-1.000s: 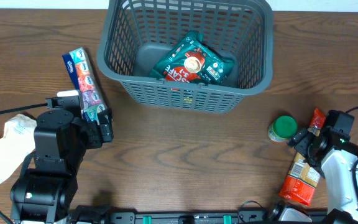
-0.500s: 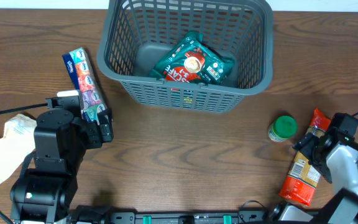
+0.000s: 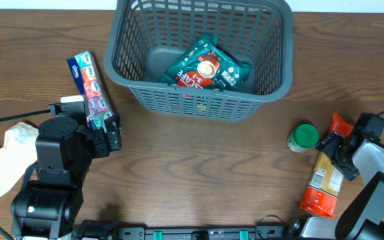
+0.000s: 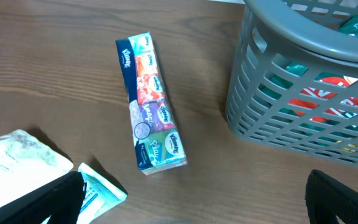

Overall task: Pack container
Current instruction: 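Grasp the spaghetti packet near its red end with the right gripper, then lift the spaghetti packet and place it into the basket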

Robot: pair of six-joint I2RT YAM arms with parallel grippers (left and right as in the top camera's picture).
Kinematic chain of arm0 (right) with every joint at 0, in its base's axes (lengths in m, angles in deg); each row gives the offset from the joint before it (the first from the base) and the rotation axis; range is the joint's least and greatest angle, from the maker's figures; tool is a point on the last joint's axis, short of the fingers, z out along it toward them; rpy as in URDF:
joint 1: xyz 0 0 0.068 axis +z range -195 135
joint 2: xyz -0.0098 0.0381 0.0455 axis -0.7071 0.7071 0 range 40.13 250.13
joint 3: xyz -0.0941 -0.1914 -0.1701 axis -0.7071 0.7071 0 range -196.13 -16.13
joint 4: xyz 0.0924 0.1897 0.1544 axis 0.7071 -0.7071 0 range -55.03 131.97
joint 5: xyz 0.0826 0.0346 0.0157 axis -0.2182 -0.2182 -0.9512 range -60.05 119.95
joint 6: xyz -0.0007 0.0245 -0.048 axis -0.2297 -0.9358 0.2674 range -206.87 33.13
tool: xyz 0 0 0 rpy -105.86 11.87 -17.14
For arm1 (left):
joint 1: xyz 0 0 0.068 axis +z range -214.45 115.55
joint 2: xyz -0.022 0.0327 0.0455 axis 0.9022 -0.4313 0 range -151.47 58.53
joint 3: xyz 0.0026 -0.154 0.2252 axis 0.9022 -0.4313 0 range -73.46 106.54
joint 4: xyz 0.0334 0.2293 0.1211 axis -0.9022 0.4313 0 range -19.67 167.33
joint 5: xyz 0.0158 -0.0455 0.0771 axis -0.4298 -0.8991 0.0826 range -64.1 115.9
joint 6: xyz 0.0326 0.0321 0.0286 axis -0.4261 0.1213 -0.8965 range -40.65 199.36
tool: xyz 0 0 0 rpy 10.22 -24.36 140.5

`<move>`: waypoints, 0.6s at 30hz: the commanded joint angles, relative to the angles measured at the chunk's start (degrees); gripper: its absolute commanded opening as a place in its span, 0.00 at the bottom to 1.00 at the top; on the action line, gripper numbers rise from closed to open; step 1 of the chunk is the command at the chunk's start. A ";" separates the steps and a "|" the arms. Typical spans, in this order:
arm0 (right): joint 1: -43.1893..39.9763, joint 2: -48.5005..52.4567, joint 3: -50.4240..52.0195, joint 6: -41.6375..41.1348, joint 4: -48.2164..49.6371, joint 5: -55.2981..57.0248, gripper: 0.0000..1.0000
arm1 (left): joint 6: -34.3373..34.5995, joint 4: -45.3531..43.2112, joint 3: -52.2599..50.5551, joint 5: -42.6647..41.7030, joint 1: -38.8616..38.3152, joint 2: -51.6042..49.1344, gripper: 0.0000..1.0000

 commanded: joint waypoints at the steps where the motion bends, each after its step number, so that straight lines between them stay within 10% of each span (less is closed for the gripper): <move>1: -0.26 5.11 3.52 1.33 -1.07 1.64 0.68 | 0.28 -0.22 1.16 0.48 -0.17 -0.07 0.99; 8: -0.22 5.11 3.52 1.33 -1.01 1.62 0.01 | 0.28 -0.22 1.16 0.48 -0.17 -0.07 0.99; 18: -0.20 1.75 -3.87 1.33 -6.21 -2.27 0.01 | 0.28 -0.24 1.16 0.48 -0.17 -0.07 0.99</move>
